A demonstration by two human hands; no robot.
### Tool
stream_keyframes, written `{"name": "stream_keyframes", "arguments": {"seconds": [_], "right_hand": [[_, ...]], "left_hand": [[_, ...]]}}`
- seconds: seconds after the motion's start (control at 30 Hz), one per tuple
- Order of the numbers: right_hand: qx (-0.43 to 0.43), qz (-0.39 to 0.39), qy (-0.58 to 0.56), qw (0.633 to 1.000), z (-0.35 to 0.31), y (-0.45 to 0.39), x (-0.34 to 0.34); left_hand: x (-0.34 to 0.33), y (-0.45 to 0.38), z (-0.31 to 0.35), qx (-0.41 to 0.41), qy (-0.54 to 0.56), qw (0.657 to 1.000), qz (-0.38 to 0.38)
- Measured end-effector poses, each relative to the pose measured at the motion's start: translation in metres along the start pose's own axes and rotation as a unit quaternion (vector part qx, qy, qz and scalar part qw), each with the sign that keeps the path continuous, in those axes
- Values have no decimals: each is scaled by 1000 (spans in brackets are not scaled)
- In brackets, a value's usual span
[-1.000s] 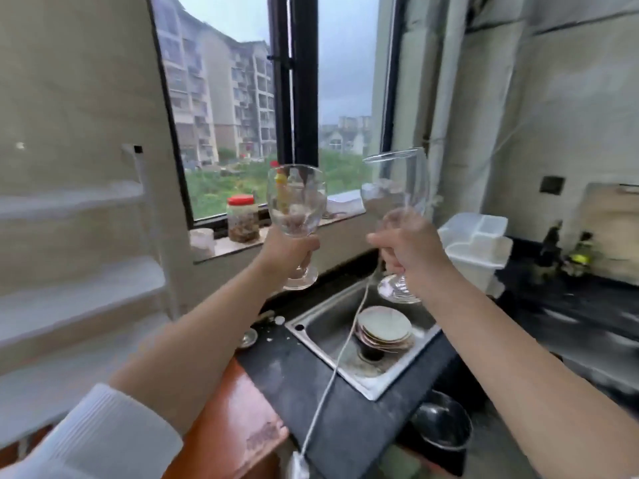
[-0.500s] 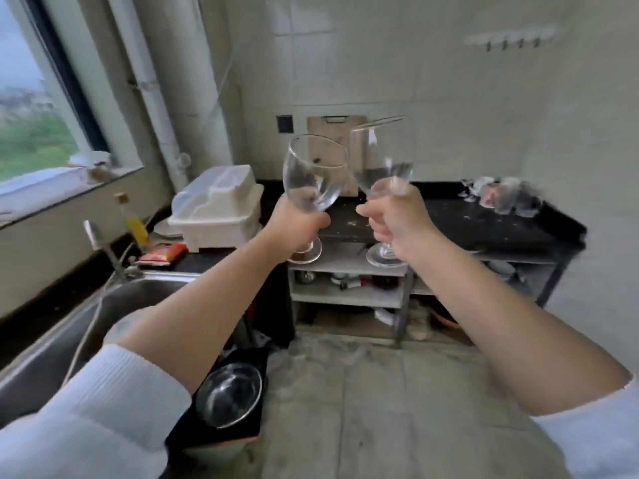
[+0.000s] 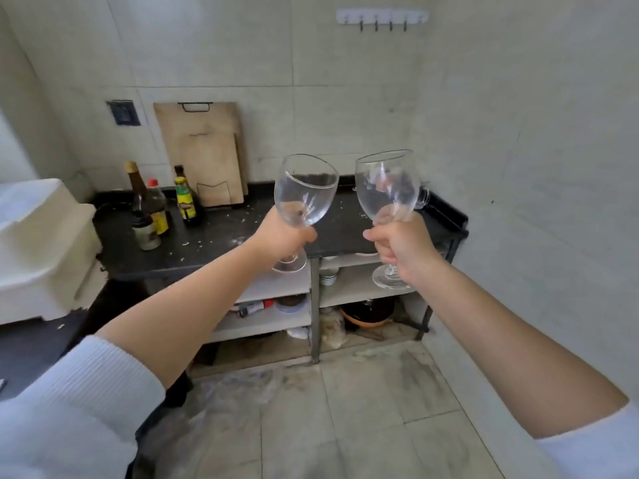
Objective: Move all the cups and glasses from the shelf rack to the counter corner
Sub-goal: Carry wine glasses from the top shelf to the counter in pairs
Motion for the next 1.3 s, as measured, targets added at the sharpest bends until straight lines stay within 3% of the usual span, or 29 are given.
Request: {"name": "stream_keyframes", "arguments": {"seconds": [0.4,0.53,0.67,0.83,1.0,1.13,1.3], "right_hand": [[-50,96,2,994,38,-212,61],[-77,69,-46,994,64,-273,73],[-66,18,-99,993,82,-340,85],[-43,-44,-155,986,88,-430,109],[-10,27,-211,977,94,-513,158],[-12,72,-150,986,100,-561,184],[76,81,-21,994,105,-610,204]], "left_hand": [[-20,-240,-80,61,22,995,-81],[-26,-294,-123,97,56,991,-77],[-28,-345,-154,73,101,989,-82],[-34,-432,-174,66,209,976,-13],[-28,-520,-180,72,304,946,87],[-36,-571,-191,98,274,953,85],[-51,-624,-215,118,223,965,66]]}}
Point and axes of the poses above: each hand's wrist, its own y-axis away from the middle knuckle, its own x-axis out of the back of the hand, z = x × y, the point moved 7 cm from there along -y, towards the middle knuckle, and after that the axes turned 5 degrees about -z, right-handed, at the moved point
